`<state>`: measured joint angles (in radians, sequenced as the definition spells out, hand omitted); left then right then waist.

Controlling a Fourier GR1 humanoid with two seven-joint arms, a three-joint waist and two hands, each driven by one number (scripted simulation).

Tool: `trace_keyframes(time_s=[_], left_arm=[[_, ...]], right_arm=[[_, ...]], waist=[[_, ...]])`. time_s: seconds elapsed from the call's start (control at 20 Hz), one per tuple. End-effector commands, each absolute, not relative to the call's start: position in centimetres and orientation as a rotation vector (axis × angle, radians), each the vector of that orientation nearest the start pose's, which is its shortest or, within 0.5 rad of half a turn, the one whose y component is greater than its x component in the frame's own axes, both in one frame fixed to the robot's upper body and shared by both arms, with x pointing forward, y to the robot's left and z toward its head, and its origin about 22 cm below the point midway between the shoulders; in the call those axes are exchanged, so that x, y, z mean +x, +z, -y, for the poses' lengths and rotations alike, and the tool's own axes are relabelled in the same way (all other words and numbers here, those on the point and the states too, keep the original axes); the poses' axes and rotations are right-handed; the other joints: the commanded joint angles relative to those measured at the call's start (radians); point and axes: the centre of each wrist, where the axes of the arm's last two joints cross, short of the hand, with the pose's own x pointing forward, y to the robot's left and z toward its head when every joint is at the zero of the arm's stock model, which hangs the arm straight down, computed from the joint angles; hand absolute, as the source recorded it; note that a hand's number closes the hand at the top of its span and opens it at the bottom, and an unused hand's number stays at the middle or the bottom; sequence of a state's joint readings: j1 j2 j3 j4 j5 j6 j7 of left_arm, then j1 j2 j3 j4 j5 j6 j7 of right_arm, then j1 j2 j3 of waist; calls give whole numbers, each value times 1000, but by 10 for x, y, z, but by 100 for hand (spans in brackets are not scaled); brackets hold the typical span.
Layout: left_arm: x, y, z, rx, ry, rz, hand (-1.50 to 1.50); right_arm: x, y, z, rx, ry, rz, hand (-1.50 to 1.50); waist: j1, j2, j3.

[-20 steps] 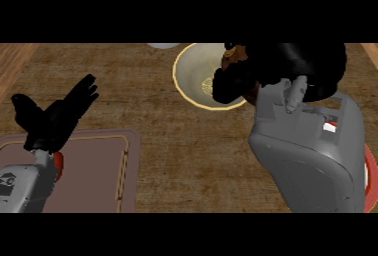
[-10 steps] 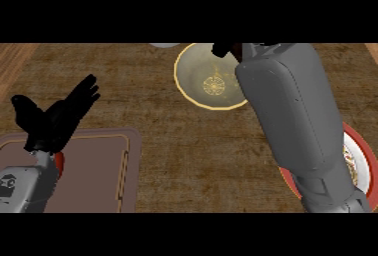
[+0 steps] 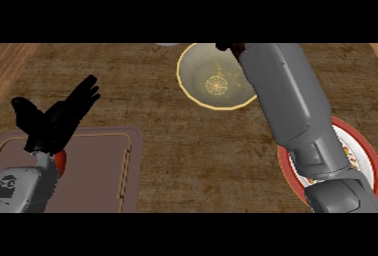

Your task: Pick the sweet potato from the plate and place it in the bowl

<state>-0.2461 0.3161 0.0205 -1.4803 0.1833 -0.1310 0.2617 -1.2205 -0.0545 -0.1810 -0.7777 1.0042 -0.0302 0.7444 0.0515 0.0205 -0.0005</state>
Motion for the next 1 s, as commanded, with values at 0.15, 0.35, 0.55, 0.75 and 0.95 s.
trace_keyframes(time_s=[0.15, 0.35, 0.55, 0.75, 0.95], left_arm=[[297, 65, -272, -27, -273, 1460, 0], [312, 76, -271, -17, -282, 1463, 0], [300, 69, -270, -34, -296, 1453, 0], [311, 74, -270, -29, -280, 1478, 0], [311, 78, -279, -32, -273, 1470, 0]], right_arm=[[462, 175, 111, -776, 302, 1162, 150], [470, 186, 128, -681, 173, 1228, -150], [470, 162, 134, -704, 120, 1330, -150], [474, 169, 137, -758, 91, 1425, -150], [472, 145, 149, -875, 28, 1444, -150]], waist=[[32, 10, 2], [36, 23, 2], [53, 20, 2], [43, 23, 1], [38, 18, 1]])
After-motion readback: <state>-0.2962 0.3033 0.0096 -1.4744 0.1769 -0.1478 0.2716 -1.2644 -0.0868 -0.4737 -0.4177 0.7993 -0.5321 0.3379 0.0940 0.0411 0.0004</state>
